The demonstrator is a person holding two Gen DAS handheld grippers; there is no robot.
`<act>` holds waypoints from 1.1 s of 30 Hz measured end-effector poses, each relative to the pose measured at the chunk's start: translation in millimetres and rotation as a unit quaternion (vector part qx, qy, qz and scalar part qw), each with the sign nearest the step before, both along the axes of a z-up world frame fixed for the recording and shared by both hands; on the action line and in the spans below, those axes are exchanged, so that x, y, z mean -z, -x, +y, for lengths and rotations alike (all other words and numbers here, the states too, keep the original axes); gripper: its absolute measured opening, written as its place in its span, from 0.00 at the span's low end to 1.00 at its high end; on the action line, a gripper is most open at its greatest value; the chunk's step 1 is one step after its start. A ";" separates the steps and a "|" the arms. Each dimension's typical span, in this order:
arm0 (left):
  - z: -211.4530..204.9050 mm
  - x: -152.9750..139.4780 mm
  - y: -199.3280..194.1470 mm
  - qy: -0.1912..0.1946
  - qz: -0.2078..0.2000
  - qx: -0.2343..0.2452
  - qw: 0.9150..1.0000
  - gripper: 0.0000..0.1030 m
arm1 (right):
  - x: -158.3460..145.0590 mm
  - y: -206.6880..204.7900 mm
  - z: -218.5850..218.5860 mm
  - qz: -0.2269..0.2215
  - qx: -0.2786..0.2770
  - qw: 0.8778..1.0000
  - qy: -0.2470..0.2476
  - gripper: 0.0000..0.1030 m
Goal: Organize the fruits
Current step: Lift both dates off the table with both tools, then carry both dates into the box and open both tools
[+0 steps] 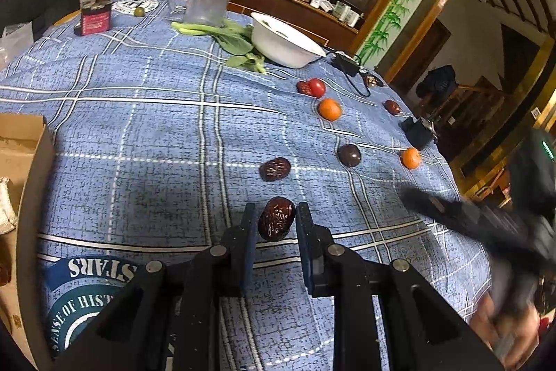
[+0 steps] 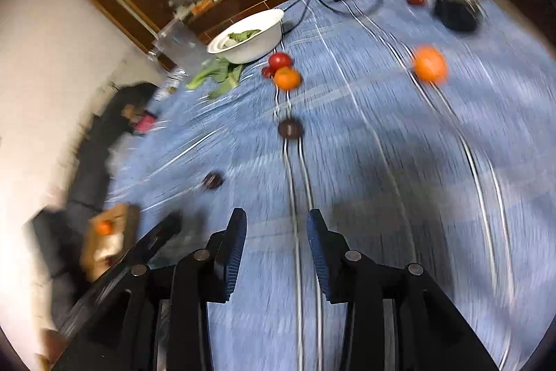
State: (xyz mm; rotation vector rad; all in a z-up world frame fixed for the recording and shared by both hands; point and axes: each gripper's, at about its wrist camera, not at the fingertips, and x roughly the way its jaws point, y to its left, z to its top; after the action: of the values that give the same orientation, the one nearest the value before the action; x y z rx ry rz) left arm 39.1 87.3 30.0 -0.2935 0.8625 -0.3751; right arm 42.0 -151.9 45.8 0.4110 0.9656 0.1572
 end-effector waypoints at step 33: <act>54.2 -66.6 109.0 0.030 -0.121 -0.035 0.992 0.20 | -70.7 94.4 37.2 -0.094 -0.075 0.993 0.009 0.24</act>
State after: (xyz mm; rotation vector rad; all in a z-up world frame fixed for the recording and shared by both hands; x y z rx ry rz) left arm -69.9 141.5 96.6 -0.3253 0.6025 -0.3635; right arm -52.4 -114.7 116.5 0.3012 0.8119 0.3184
